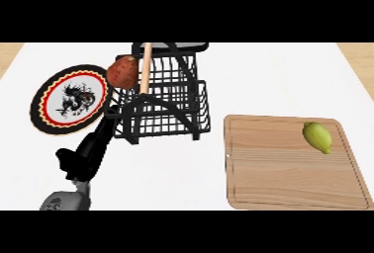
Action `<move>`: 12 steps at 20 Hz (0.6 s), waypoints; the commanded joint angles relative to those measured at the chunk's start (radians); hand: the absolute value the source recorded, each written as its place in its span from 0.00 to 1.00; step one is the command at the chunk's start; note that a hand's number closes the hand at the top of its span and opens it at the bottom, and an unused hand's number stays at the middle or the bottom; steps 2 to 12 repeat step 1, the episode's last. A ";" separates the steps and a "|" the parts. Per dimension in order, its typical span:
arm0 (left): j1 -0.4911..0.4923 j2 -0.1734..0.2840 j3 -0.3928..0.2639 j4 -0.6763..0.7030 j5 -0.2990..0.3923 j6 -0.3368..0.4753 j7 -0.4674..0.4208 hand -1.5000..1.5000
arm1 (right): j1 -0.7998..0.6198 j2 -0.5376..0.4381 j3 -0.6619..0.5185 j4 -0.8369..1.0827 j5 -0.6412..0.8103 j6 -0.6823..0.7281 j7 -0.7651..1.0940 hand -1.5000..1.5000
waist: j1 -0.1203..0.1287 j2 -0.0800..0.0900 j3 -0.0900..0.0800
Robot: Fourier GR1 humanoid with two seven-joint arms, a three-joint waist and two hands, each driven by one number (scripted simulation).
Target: Pick the sweet potato from the cutting board and place it in the tiered basket
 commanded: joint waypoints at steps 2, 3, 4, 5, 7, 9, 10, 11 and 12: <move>-0.007 -0.013 -0.001 -0.009 0.006 0.002 0.011 0.50 | 0.192 -0.134 -0.131 -0.083 -0.118 0.165 -0.097 0.00 | 0.008 0.006 -0.001; -0.007 -0.013 -0.001 -0.009 0.006 0.002 0.011 0.50 | 0.192 -0.134 -0.131 -0.083 -0.118 0.165 -0.097 0.00 | 0.008 0.006 -0.001; -0.007 -0.013 -0.001 -0.009 0.006 0.002 0.011 0.50 | 0.192 -0.134 -0.131 -0.083 -0.118 0.165 -0.097 0.00 | 0.008 0.006 -0.001; -0.007 -0.013 -0.001 -0.009 0.006 0.002 0.011 0.50 | 0.192 -0.134 -0.131 -0.083 -0.118 0.165 -0.097 0.00 | 0.008 0.006 -0.001; -0.007 -0.013 -0.001 -0.009 0.006 0.002 0.011 0.50 | 0.192 -0.134 -0.131 -0.083 -0.118 0.165 -0.097 0.00 | 0.008 0.006 -0.001; -0.007 -0.013 -0.001 -0.009 0.006 0.002 0.011 0.50 | 0.192 -0.134 -0.131 -0.083 -0.118 0.165 -0.097 0.00 | 0.008 0.006 -0.001; -0.007 -0.013 -0.001 -0.009 0.006 0.002 0.011 0.50 | 0.192 -0.134 -0.131 -0.083 -0.118 0.165 -0.097 0.00 | 0.008 0.006 -0.001; -0.007 -0.013 -0.001 -0.009 0.006 0.002 0.011 0.50 | 0.192 -0.134 -0.131 -0.083 -0.118 0.165 -0.097 0.00 | 0.008 0.006 -0.001; -0.007 -0.013 -0.001 -0.009 0.006 0.002 0.011 0.50 | 0.192 -0.134 -0.131 -0.083 -0.118 0.165 -0.097 0.00 | 0.008 0.006 -0.001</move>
